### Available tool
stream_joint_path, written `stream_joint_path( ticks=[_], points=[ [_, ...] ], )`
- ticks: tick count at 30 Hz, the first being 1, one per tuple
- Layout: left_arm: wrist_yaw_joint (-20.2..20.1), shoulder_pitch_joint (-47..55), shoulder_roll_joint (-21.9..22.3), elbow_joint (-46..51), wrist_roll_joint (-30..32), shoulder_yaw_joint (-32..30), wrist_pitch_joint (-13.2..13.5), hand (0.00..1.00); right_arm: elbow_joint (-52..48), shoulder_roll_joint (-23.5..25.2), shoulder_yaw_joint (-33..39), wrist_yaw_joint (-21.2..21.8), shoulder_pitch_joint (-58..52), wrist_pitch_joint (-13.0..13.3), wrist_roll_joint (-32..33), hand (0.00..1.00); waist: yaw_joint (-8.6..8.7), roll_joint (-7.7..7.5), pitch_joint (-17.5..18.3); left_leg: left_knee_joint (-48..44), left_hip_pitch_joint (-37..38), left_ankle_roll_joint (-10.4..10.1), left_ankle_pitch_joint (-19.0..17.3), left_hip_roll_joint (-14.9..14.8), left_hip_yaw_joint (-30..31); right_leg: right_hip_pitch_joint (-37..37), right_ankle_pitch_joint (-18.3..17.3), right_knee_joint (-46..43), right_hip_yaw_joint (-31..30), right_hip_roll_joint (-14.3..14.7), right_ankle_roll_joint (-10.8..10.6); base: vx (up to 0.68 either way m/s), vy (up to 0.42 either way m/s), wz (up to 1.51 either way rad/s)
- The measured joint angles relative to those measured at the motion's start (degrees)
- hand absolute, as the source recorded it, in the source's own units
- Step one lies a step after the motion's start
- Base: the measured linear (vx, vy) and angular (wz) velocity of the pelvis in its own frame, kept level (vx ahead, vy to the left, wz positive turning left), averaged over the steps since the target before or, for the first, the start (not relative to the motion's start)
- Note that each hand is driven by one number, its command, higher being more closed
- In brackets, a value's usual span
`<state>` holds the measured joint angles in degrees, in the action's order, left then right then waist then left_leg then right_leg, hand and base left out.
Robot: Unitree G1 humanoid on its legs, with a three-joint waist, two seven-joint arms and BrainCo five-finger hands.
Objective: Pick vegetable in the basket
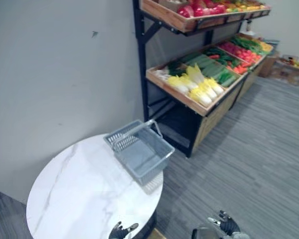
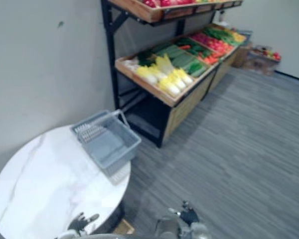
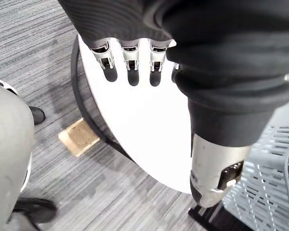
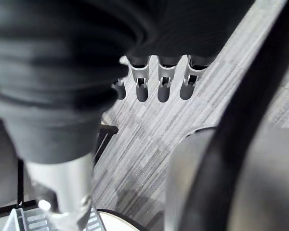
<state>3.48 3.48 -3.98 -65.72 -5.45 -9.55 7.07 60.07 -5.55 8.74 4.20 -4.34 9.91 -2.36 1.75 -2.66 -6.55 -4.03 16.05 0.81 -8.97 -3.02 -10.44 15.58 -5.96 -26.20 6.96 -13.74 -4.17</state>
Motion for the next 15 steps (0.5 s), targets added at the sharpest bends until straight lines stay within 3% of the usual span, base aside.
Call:
stream_joint_path(
  ticks=[2, 3, 4, 5, 7, 9, 12, 13, 14, 15],
  points=[
    [0.26, 0.5, 0.7, 1.49, -0.09, -2.5, 0.35, 0.0, -0.44, -0.12, -0.06, 0.03, -0.67, -0.09, -0.03, 0.0, -0.27, -0.27, -0.22, 0.16, 1.51, -3.44, -4.86, -1.17, 1.96, 0.02, 5.96, 12.28, -3.29, -0.16, -0.51, 0.57, -0.418, 0.89],
    [0.7, 0.62, 2.51, 1.26, -0.16, -4.98, 0.19, 0.0, -0.52, -1.54, -0.14, 0.09, -0.55, -0.64, -0.09, 0.0, -0.53, 1.73, -0.81, 0.39, 2.67, -5.68, -6.99, -3.44, 3.31, -0.16, 8.53, 9.33, -3.11, 1.79, -3.1, 0.44, -0.362, 0.49],
    [0.64, 0.84, 3.6, 1.3, 0.01, -6.28, 0.39, 0.0, -0.68, -2.22, -0.11, 0.02, -0.3, -0.97, -0.16, 0.0, -0.77, 2.49, -0.64, -0.05, 2.17, -5.02, -6.3, -4.09, 3.4, 0.44, 6.73, 7.78, -2.76, 2.1, -2.94, 0.29, -0.285, 0.32],
    [0.51, 0.85, 4.15, 1.3, 0.04, -7.36, 0.77, 0.0, -0.68, -2.56, -0.11, 0.05, 0.22, -0.97, -0.19, 0.0, -0.85, 3.14, -0.81, -1.27, 1.61, -3.77, -5.13, -4.19, 4.03, 1.54, 3.85, 4.38, -2.51, 1.89, -2.84, 0.24, -0.301, 0.31],
    [0.52, 0.9, 4.94, 0.26, 0.06, -8.55, 1.13, 0.0, -0.37, -3.13, -0.06, 0.13, 0.14, -1.14, -1.29, 0.0, -0.27, 4.06, -0.46, -3.05, 0.86, -3.9, -1.06, -5.33, 8.1, 1.14, -2.0, -0.98, 0.71, 1.04, -1.62, 0.32, -0.382, 0.58],
    [0.34, 1.33, 5.3, 0.28, 0.07, -9.1, 1.19, 0.0, 1.22, -3.53, -0.12, 0.14, -0.16, -1.14, -1.68, 0.0, -0.35, 4.7, 0.03, -5.73, -0.93, -4.01, 1.35, -7.28, 11.72, -1.4, -4.5, -0.92, 4.14, 1.56, -0.78, 0.34, -0.357, 0.78],
    [0.34, 1.22, 5.11, 0.41, -0.17, -11.13, 1.14, 0.0, 4.08, -3.57, -0.13, 0.12, 0.34, -1.34, -1.75, 0.0, -0.41, 4.47, 0.08, -14.3, -6.97, -6.66, 6.51, -9.12, 14.75, -5.66, -5.79, 1.53, 9.29, 1.93, 0.42, 0.28, -0.292, 0.83],
    [0.36, 1.21, 4.68, 0.39, -0.47, -11.05, 1.12, 0.0, 4.45, -3.67, -0.1, 0.11, 0.06, -1.33, -1.79, 0.0, -0.33, 4.24, -0.05, -17.23, -9.12, -8.19, 10.32, -10.02, 13.38, -8.09, -5.79, 3.13, 11.56, 1.68, 1.13, 0.26, -0.209, 0.85],
    [0.33, 1.17, 4.15, 0.33, -0.52, -10.93, 1.07, 0.0, 5.21, -3.55, -0.02, 0.05, -0.39, -1.31, -1.73, 0.0, -0.24, 3.81, -0.2, -19.55, -10.54, -8.42, 13.93, -11.34, 9.43, -11.14, -5.64, 5.55, 13.98, 1.07, 1.58, 0.26, -0.189, 0.87],
    [0.26, 1.14, 3.93, 0.39, -0.48, -10.8, 1.11, 0.0, 5.6, -3.49, -0.02, 0.05, -0.56, -1.32, -1.71, 0.0, -0.21, 3.72, -0.25, -21.0, -11.14, -8.56, 13.7, -12.35, 6.4, -12.84, -5.44, 6.77, 15.33, 0.92, 1.87, 0.19, -0.121, 0.91]
  ],
)
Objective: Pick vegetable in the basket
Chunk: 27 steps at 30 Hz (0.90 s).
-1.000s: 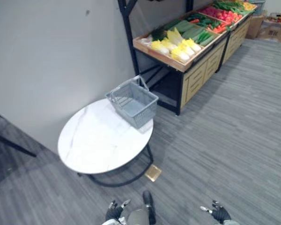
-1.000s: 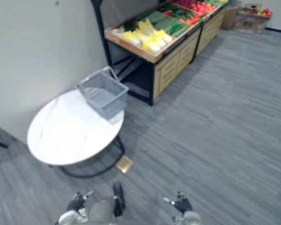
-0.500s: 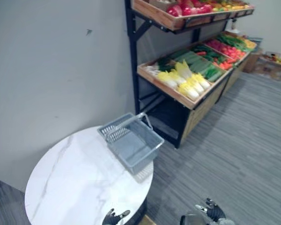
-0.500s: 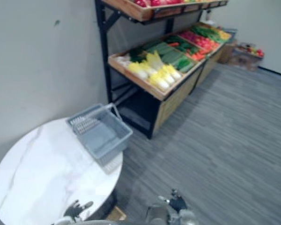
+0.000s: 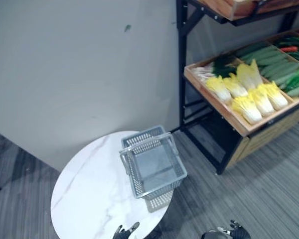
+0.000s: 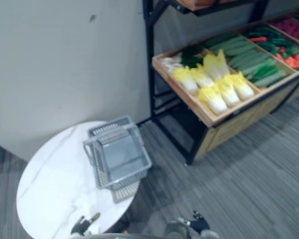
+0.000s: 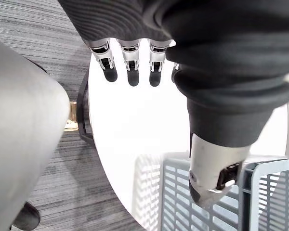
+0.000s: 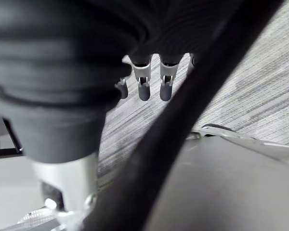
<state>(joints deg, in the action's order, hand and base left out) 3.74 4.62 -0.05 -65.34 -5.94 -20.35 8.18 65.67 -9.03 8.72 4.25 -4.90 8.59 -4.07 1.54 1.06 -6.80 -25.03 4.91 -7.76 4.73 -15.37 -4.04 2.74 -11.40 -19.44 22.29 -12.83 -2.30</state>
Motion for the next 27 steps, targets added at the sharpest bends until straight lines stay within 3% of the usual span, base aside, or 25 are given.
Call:
stream_joint_path(
  ticks=[2, 3, 4, 5, 12, 18, 22, 27],
  points=[
    [-0.02, 0.02, -0.29, 0.04, 0.04, 0.25, -0.03, 0.0, 0.39, -0.7, 0.05, -0.12, -0.8, -0.07, 0.16, 0.0, 0.02, -0.13, -0.05, -0.78, -1.58, -0.58, -4.7, -1.35, -11.85, -5.4, 0.07, 3.76, 4.25, -0.62, 0.03, 0.24, -0.122, 0.87],
    [-0.02, 0.03, -0.23, 0.18, 0.04, 0.31, -0.04, 0.0, 0.39, -0.97, -0.01, -0.12, -0.93, -0.09, 0.22, 0.0, 0.0, -0.12, -0.06, 1.13, -2.1, -0.57, -5.95, -0.87, -14.48, -6.4, 0.11, 4.44, 5.05, -0.64, -0.03, 0.16, -0.041, 0.61],
    [0.0, 0.04, -0.2, 0.24, 0.03, 0.3, -0.06, 0.0, 0.31, -1.07, -0.02, -0.11, -0.8, -0.08, 0.28, 0.0, 0.0, -0.11, -0.05, 2.48, -2.41, -0.56, -6.2, -0.4, -15.1, -6.64, 0.11, 4.47, 5.56, -0.66, -0.03, 0.13, 0.044, 0.55],
    [0.16, 0.04, -0.29, 0.35, 0.07, 0.4, -0.16, 0.0, -0.03, -1.59, 0.0, -0.12, -0.16, 0.01, 0.35, 0.0, -0.01, 0.09, -0.05, 10.67, -3.52, 0.29, -4.08, 2.15, -16.96, -6.92, 0.16, 4.07, 6.57, -0.18, -0.13, 0.13, 0.06, 0.55],
    [0.35, -0.33, -1.33, 0.36, 0.69, 1.43, -1.24, 0.0, -0.09, -1.72, -0.53, 0.03, 0.86, 0.1, -0.94, 0.0, -0.1, 0.42, 0.42, 25.06, -1.63, 1.08, -3.24, 5.23, -17.28, -6.33, 1.67, 7.93, 5.82, 1.68, -2.58, 0.06, 0.107, 0.47],
    [0.12, 0.09, -3.49, -0.28, 4.68, 3.78, -1.33, 0.0, -4.72, -3.76, -5.55, 0.3, 0.61, 0.25, -4.36, 0.0, -0.01, 0.56, 0.58, 28.29, -0.68, 1.08, -3.24, 6.47, -17.0, -7.14, 3.12, 9.76, 5.76, 1.58, -3.87, -0.02, 0.076, 0.07],
    [-0.39, 1.78, -5.92, -0.79, 6.94, 7.59, -2.07, 0.0, -14.77, -9.19, -10.86, 1.43, 1.13, 0.42, -8.46, 0.0, -0.07, -0.24, 0.55, 30.63, -1.21, 1.16, -2.05, 7.36, -15.66, -5.95, 3.61, 10.2, 4.8, 1.49, -4.26, -0.08, 0.051, 0.1],
    [-1.31, 4.7, -7.12, -0.89, 7.17, 10.75, -2.59, 0.0, -24.14, -18.77, -15.03, 2.4, 9.75, 1.28, -13.09, 0.0, -0.46, -0.41, 0.71, 30.95, -2.88, 1.55, -1.7, 7.38, -15.63, -3.14, 4.76, 10.27, 2.26, 1.75, -4.13, -0.13, 0.043, -0.09]
  ],
)
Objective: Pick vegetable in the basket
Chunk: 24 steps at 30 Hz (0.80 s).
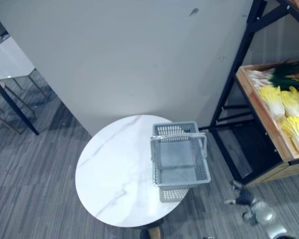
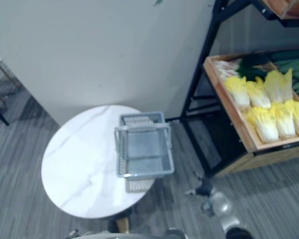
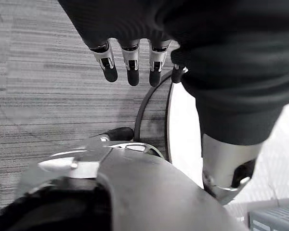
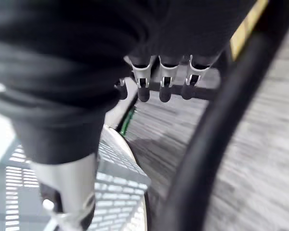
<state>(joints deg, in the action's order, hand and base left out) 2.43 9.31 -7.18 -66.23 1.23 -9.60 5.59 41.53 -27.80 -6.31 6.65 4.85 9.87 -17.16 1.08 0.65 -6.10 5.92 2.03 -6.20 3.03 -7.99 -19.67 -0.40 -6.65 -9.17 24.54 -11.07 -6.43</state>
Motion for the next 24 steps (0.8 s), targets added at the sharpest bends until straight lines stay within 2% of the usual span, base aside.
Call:
stream_joint_path(
  ticks=[6, 11, 15, 17, 21, 24],
  points=[
    [-0.6, -0.01, -0.58, 0.05, -0.11, 0.84, -0.03, 0.0, -11.25, -6.62, -5.7, 0.0, 9.09, 0.54, -8.15, 0.0, -0.16, -0.01, 0.12, 0.01, -1.07, 0.45, 0.7, -0.28, -0.02, 1.35, 0.59, 0.34, -1.99, 0.85, 0.59, -0.06, 0.01, -0.04],
    [-0.79, -0.04, -0.67, 0.26, -0.13, 0.67, -0.07, 0.0, -14.88, -6.61, -9.15, -0.09, 15.68, 0.62, -9.92, 0.0, -1.13, -0.13, 0.2, 0.0, -1.21, 0.46, 0.83, -0.58, -0.06, 1.26, 1.62, 1.17, -2.09, 1.32, 0.56, 0.01, -0.006, -0.01],
    [-0.77, -0.07, -0.63, 0.68, -0.13, 0.18, -0.14, 0.0, -14.7, -6.25, -15.83, -0.09, 24.01, 0.77, -10.22, 0.0, -2.25, -0.2, 0.21, -0.01, -2.14, 0.32, 1.27, -0.73, 1.4, 1.2, 2.56, 2.31, -1.46, 1.86, 0.71, 0.04, -0.016, 0.05],
    [-0.7, -0.1, -0.6, 0.89, -0.14, 0.16, -0.21, 0.0, -13.77, -5.51, -17.33, -0.07, 26.54, 0.88, -10.28, 0.0, -2.95, -0.31, 0.27, -0.01, -2.17, -0.14, 1.64, -0.68, 2.58, 1.04, 2.56, 2.46, -1.33, 1.89, 0.71, 0.05, -0.027, 0.04],
    [-0.38, -0.1, -0.61, 1.25, -0.28, 0.04, -0.75, 0.0, -12.38, -3.42, -18.48, -0.08, 30.38, 0.91, -10.28, 0.0, -2.91, -0.45, 0.23, 0.01, -2.89, -0.93, 2.48, -0.59, 4.55, 0.45, 2.66, 3.11, 0.04, 1.94, 0.79, 0.03, -0.014, 0.18],
    [-0.21, -0.08, -0.46, 1.29, -0.32, -0.13, -0.74, 0.0, -7.65, -1.11, -18.85, -0.15, 33.54, 0.39, -10.34, 0.0, -3.38, -0.51, 0.21, 0.03, -3.01, -1.18, 2.66, -0.73, 5.23, 0.13, 2.66, 3.2, 0.53, 2.13, 0.79, -0.01, -0.008, 0.11]
  ],
)
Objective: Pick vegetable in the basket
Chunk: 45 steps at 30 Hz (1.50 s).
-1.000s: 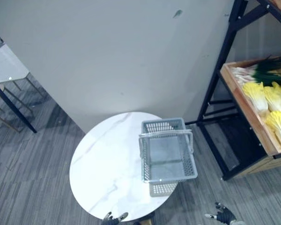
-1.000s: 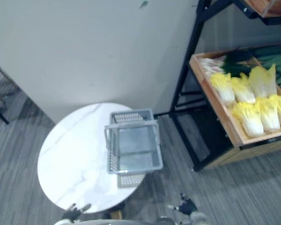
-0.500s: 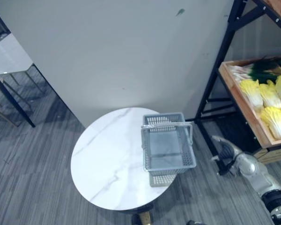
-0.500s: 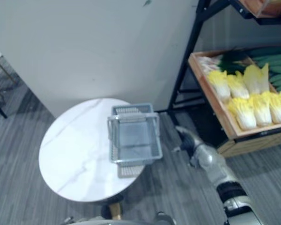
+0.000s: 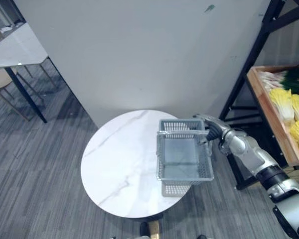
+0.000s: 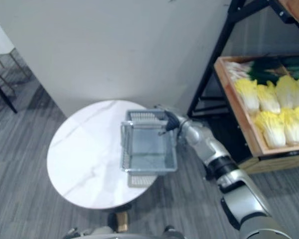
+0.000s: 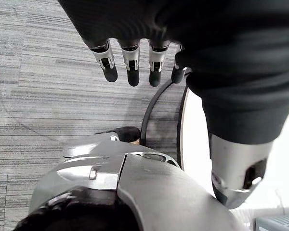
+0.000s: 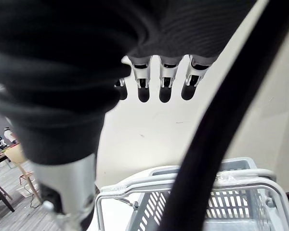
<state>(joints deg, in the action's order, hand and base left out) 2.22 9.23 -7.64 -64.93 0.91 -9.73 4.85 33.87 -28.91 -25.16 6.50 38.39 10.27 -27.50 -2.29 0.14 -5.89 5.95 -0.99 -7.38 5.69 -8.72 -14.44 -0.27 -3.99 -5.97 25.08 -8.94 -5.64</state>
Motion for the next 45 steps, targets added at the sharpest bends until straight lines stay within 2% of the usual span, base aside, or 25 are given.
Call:
stream_joint_path(
  ticks=[6, 10, 17, 22, 24, 28, 31, 36, 42, 43, 45],
  points=[
    [0.25, -0.31, 0.18, 0.11, -0.12, -0.94, 0.01, 0.0, 6.16, 3.35, -0.02, -0.55, 4.66, -0.93, -0.69, 0.0, -0.33, -0.17, -0.66, 0.03, -1.25, 0.01, -0.01, -0.13, 1.65, 0.67, 0.18, -0.07, 1.07, 0.15, 0.23, -0.03, 0.005, 0.09],
    [1.24, -1.22, 0.18, 1.55, -0.21, -1.17, -0.02, 0.0, 7.64, 4.11, 0.05, -2.21, 7.32, -2.3, -1.25, 0.0, -1.3, -0.36, -3.23, 0.03, -2.32, 0.26, 0.17, -0.27, 2.51, 1.44, 0.55, 0.15, 1.22, 0.41, 0.47, -0.05, 0.007, 0.03],
    [2.03, -2.64, 0.33, 1.66, -0.38, -1.25, -0.02, 0.0, 10.42, 6.43, 0.1, -2.34, 10.83, -2.81, -1.27, 0.0, -2.49, -0.16, -4.89, 0.02, -4.67, 0.69, 0.73, -0.17, 3.06, 3.23, 0.8, 0.08, 1.88, 0.38, 0.62, 0.01, 0.0, 0.04],
    [2.54, -3.57, 0.59, 2.23, -0.78, -1.23, 0.02, 0.0, 12.61, 7.73, 0.68, -2.5, 14.42, -3.81, -1.26, 0.0, -2.88, -0.12, -6.87, 0.01, -6.24, -0.05, 1.52, -0.03, 4.42, 4.03, 0.8, -0.04, 3.21, 0.25, 0.63, 0.04, -0.007, 0.13],
    [2.94, -4.22, 0.57, 2.2, -0.81, -1.26, 0.03, 0.0, 14.55, 8.43, 1.76, -2.64, 16.1, -4.01, -1.26, 0.0, -2.99, -0.15, -8.11, 0.01, -6.65, -1.56, 2.61, 0.18, 4.71, 4.09, 0.8, -0.07, 3.6, -0.01, 0.63, 0.01, -0.01, 0.12],
    [3.84, -5.22, 0.64, 2.22, -0.81, -0.5, 0.07, 0.0, 17.6, 8.66, 3.39, -4.18, 18.25, -4.65, -1.26, 0.0, -3.22, 0.16, -10.01, 0.01, -7.7, -2.08, 3.06, 0.33, 6.07, 4.17, 0.78, -0.07, 4.98, -0.11, 0.64, 0.0, -0.008, 0.17],
    [4.29, -5.71, 0.45, 2.28, -0.85, 0.39, 0.22, 0.0, 19.72, 8.63, 5.71, -4.88, 18.5, -4.97, -1.34, 0.0, -3.27, 0.33, -11.27, 0.02, -8.78, -1.99, 3.13, 0.4, 7.4, 4.52, 0.74, -0.09, 6.16, -0.19, 0.65, -0.02, 0.001, 0.19],
    [4.6, -6.73, 0.39, 2.2, -0.88, 1.18, 0.19, 0.0, 21.19, 8.58, 7.18, -5.08, 18.5, -5.1, -1.89, 0.0, -4.35, 0.67, -12.41, 0.01, -9.42, -1.97, 3.14, 0.38, 7.43, 5.17, 0.74, -0.41, 6.24, -0.36, 0.66, 0.0, 0.002, 0.01],
    [5.29, -7.15, 0.25, 2.16, -0.88, 2.76, 0.22, 0.0, 21.21, 8.66, 7.14, -5.27, 18.4, -5.07, -2.03, 0.0, -4.25, 0.94, -12.76, 0.01, -9.8, -1.97, 3.14, 0.37, 7.2, 6.13, 0.6, -1.18, 5.78, -0.71, 0.84, 0.01, -0.004, -0.04],
    [5.37, -7.27, 0.24, 2.17, -0.88, 2.84, 0.22, 0.0, 21.21, 8.66, 7.01, -5.35, 18.35, -5.07, -2.68, 1.0, -4.23, 1.01, -12.8, 0.01, -9.76, -1.98, 3.14, 0.36, 7.12, 6.14, 0.6, -1.2, 5.69, -0.73, 0.84, 0.01, -0.01, -0.04],
    [5.49, -7.43, 0.23, 2.18, -0.88, 3.16, 0.22, 0.0, 21.21, 8.66, 6.79, -5.67, 18.04, -5.07, -3.68, 1.0, -4.21, 1.01, -12.81, 0.01, -9.72, -1.98, 3.14, 0.29, 7.0, 6.18, 0.58, -1.28, 5.61, -0.71, 0.85, 0.01, -0.006, -0.02]
  ],
)
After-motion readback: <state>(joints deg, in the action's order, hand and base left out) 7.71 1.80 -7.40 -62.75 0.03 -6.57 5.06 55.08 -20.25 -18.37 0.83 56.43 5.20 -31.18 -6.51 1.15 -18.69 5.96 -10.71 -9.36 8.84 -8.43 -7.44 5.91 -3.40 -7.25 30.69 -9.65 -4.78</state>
